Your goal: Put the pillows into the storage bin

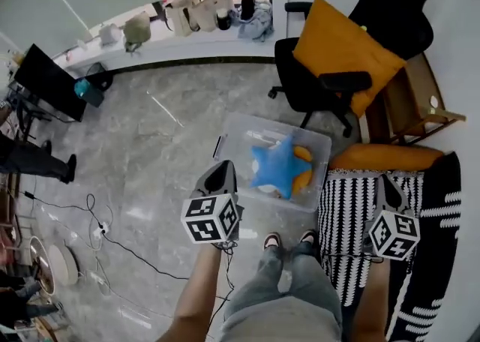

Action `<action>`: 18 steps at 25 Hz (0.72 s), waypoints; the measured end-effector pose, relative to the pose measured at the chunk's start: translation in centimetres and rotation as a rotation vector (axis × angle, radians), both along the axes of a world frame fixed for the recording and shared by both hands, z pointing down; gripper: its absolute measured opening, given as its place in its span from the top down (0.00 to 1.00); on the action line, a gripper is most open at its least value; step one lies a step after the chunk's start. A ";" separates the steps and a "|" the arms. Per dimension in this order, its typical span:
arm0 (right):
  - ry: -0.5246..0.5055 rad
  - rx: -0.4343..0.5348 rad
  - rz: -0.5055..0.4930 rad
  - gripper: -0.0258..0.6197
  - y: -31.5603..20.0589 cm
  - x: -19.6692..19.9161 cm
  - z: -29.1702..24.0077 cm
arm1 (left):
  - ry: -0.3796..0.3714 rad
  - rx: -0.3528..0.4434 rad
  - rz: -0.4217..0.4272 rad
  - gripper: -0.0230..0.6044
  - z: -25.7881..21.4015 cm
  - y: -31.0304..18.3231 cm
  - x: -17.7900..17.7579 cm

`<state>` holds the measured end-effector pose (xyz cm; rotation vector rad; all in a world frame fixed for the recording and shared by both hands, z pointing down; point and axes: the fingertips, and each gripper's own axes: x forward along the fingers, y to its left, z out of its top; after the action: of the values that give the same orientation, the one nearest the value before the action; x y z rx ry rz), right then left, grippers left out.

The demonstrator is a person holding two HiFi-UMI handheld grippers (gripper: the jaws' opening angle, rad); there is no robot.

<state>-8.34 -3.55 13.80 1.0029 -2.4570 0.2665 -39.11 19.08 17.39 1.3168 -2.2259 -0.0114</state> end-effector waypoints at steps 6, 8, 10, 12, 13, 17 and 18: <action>-0.065 0.195 0.184 0.96 -0.5 7.1 -7.5 | 0.008 0.064 0.035 0.95 -5.2 0.2 1.4; -0.087 0.208 0.210 0.96 -0.4 7.9 -8.4 | -0.020 0.058 0.058 0.95 -6.0 -0.4 1.5; -0.094 0.214 0.216 0.96 -0.3 8.2 -8.6 | -0.043 0.064 0.064 0.95 -6.8 -1.0 1.4; -0.092 0.209 0.218 0.96 -0.1 8.6 -8.5 | -0.048 0.079 0.063 0.95 -7.3 -1.2 1.6; -0.090 0.203 0.220 0.96 -0.1 8.8 -8.3 | -0.050 0.084 0.061 0.95 -7.5 -1.2 1.6; -0.085 0.185 0.231 0.96 -0.1 9.7 -8.0 | -0.053 0.083 0.055 0.95 -7.6 -1.1 1.5; -0.093 0.180 0.235 0.96 -0.1 9.9 -8.0 | -0.052 0.081 0.053 0.95 -7.6 -1.0 1.5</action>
<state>1.52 -3.67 5.82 1.3886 -2.4795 0.1731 -37.63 18.08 9.80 1.4351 -2.2539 -0.0493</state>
